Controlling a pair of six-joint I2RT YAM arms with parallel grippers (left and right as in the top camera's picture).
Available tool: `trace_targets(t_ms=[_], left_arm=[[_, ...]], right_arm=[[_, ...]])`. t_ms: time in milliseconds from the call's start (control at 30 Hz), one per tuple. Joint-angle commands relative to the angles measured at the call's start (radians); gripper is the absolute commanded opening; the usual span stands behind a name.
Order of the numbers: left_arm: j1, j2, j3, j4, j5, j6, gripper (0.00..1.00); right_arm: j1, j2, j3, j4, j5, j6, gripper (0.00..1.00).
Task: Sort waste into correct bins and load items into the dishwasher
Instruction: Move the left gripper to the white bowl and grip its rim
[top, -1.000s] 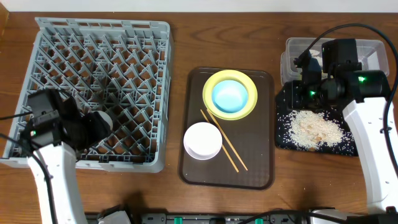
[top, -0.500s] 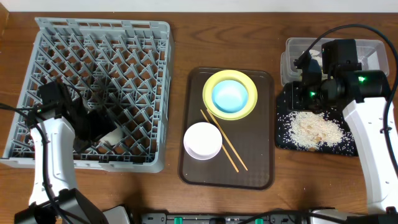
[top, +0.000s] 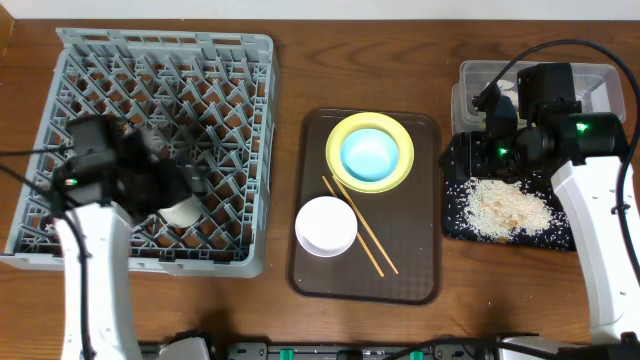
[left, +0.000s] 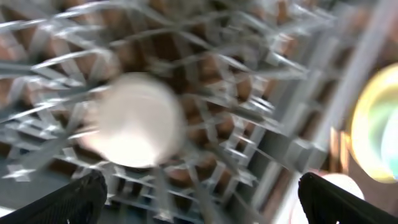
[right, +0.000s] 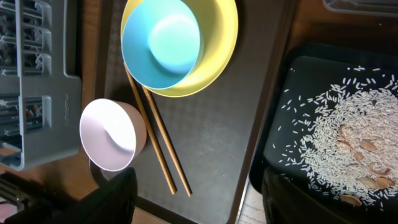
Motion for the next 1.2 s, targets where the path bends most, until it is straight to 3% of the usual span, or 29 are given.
trace_targets(t_ms=[0, 33, 167, 500, 867, 1033, 1167], left_arm=[[-0.161, -0.032, 0.020, -0.005, 0.020, -0.024, 1.00], [-0.270, -0.032, 0.020, -0.004, 0.021, -0.036, 1.00], [-0.492, -0.019, 0.018, 0.031, 0.029, -0.041, 1.00], [-0.795, 0.027, 0.006, 0.228, 0.011, -0.063, 0.97], [-1.040, 0.340, 0.006, 0.273, -0.155, -0.062, 0.89], [-1.084, 0.450, 0.006, 0.280, -0.160, -0.062, 0.74], [-1.092, 0.498, 0.006, 0.284, -0.160, -0.062, 0.56]], right_arm=[[-0.010, 0.002, 0.019, 0.002, 0.014, -0.006, 0.65], [-0.012, 0.002, 0.019, -0.006, 0.052, -0.006, 0.65], [-0.065, 0.002, 0.019, -0.032, 0.127, 0.047, 0.70], [-0.133, 0.002, 0.019, -0.062, 0.127, 0.047, 0.73], [-0.134, 0.002, 0.019, -0.062, 0.127, 0.046, 0.74], [-0.134, 0.002, 0.019, -0.062, 0.127, 0.046, 0.74], [-0.133, 0.002, 0.019, -0.062, 0.127, 0.046, 0.74]])
